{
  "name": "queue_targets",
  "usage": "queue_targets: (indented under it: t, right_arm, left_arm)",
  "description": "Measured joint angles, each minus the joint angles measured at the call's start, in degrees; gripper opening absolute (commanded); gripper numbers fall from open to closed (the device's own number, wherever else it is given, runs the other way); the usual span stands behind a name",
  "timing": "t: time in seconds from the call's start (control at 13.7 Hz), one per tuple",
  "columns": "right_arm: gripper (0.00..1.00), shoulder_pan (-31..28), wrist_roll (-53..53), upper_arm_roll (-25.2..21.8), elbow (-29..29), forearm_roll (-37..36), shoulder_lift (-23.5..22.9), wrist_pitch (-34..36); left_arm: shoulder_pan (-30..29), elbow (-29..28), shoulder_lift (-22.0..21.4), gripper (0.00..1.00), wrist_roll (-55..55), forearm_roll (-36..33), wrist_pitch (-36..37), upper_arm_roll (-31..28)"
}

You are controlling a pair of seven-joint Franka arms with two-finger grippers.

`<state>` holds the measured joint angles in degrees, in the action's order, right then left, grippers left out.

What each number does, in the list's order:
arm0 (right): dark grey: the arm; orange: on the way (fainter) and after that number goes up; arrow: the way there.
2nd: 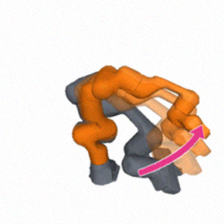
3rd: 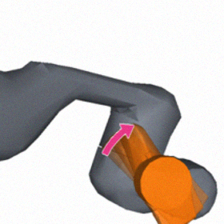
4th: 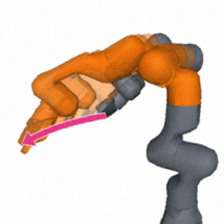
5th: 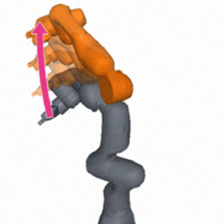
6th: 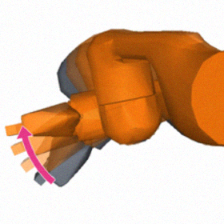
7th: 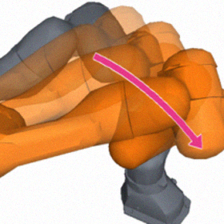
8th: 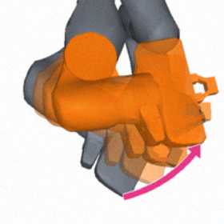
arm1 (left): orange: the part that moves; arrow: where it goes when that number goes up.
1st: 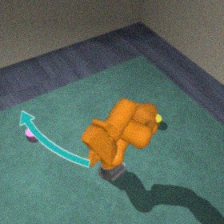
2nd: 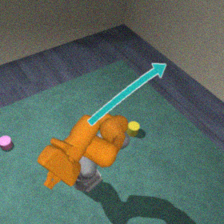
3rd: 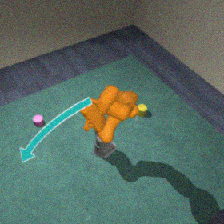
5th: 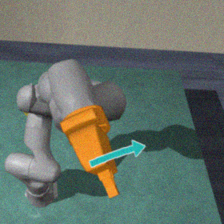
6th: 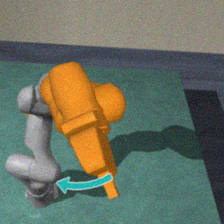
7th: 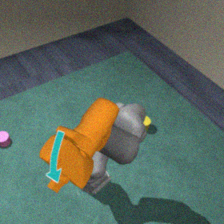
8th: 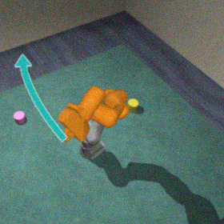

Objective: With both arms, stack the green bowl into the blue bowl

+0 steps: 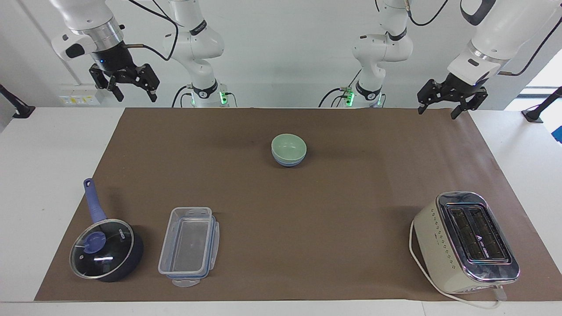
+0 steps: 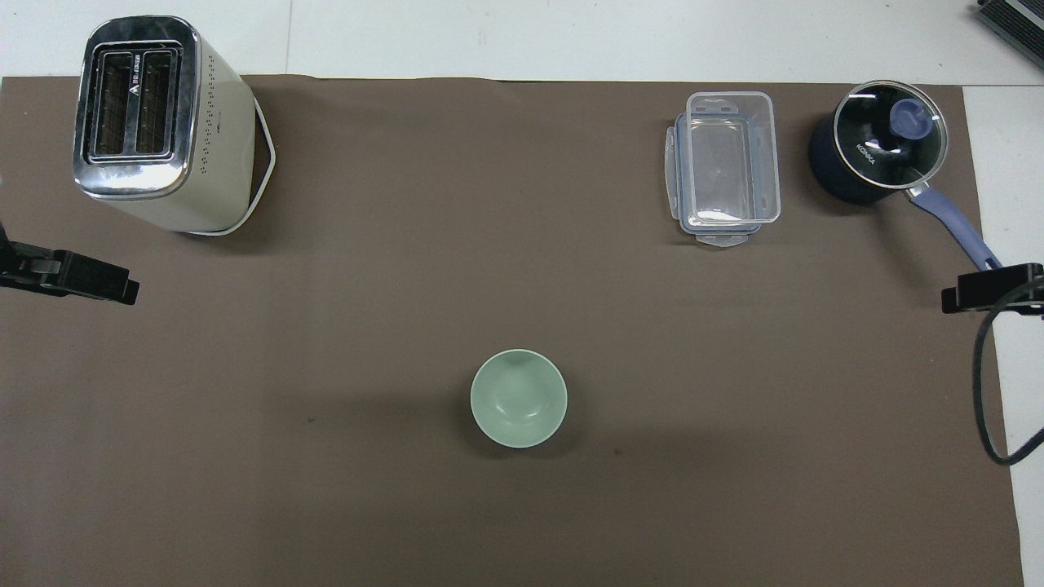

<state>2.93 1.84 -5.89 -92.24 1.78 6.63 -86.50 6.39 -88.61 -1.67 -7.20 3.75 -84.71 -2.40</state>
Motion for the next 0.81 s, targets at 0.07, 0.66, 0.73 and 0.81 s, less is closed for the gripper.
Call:
queue_targets:
  t: [0.07,0.66,0.73,0.81]
  right_arm:
    - [1.0,0.03,0.0,0.23,-0.08,-0.03,0.0,-0.04]
    - [1.0,-0.18,-2.31,0.04,-0.21,-1.42,0.0,-0.07]
    - [1.0,-0.19,-2.48,0.04,-0.14,-1.56,0.05,0.0]
    - [1.0,-0.21,-2.54,0.04,-0.01,-1.72,0.14,0.06]
  left_arm:
    - [0.0,0.0,-0.21,1.0,0.0,0.0,0.33,0.01]
    - [0.0,0.0,-0.39,1.0,0.0,0.0,0.95,0.1]
    - [0.0,0.0,-0.4,1.0,0.0,0.0,0.95,0.1]
    - [0.0,0.0,-0.41,1.0,0.0,0.0,0.95,0.1]
